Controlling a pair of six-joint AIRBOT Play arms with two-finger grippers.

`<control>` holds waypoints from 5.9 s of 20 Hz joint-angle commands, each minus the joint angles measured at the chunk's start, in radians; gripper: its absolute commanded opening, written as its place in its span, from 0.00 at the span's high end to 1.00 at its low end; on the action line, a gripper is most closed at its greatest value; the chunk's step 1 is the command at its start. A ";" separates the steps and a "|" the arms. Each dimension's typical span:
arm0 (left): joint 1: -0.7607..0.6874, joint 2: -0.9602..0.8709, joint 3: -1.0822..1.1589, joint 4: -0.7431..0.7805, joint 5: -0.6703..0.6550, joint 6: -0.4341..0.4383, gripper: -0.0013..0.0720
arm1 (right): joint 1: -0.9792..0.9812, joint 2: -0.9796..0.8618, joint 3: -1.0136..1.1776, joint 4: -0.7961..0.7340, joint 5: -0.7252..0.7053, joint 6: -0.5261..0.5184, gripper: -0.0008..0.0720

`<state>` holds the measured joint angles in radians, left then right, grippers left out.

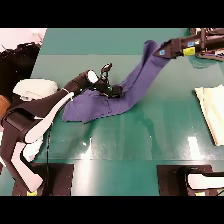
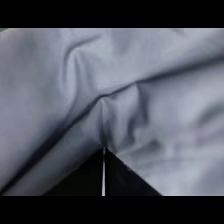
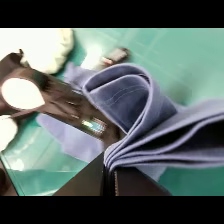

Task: Fold the shirts.

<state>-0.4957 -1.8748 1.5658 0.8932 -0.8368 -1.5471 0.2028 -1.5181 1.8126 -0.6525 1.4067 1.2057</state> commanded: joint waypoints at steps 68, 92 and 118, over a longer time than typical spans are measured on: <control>0.360 0.614 -0.309 -0.050 -0.172 0.219 0.95 | -0.227 -0.018 -0.042 -0.578 -0.097 0.252 0.96; 0.290 0.614 -0.307 -0.063 -0.113 0.195 0.95 | -0.809 0.152 -0.043 -0.598 0.087 0.325 0.96; 0.290 0.614 -0.307 -0.064 -0.090 0.220 0.95 | -0.312 0.578 -0.632 -0.423 -0.123 0.337 0.43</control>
<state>-0.2058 -1.2617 1.2579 0.8299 -0.9459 -1.3266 -0.3199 -0.9459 1.1812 -1.0912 1.3598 1.5433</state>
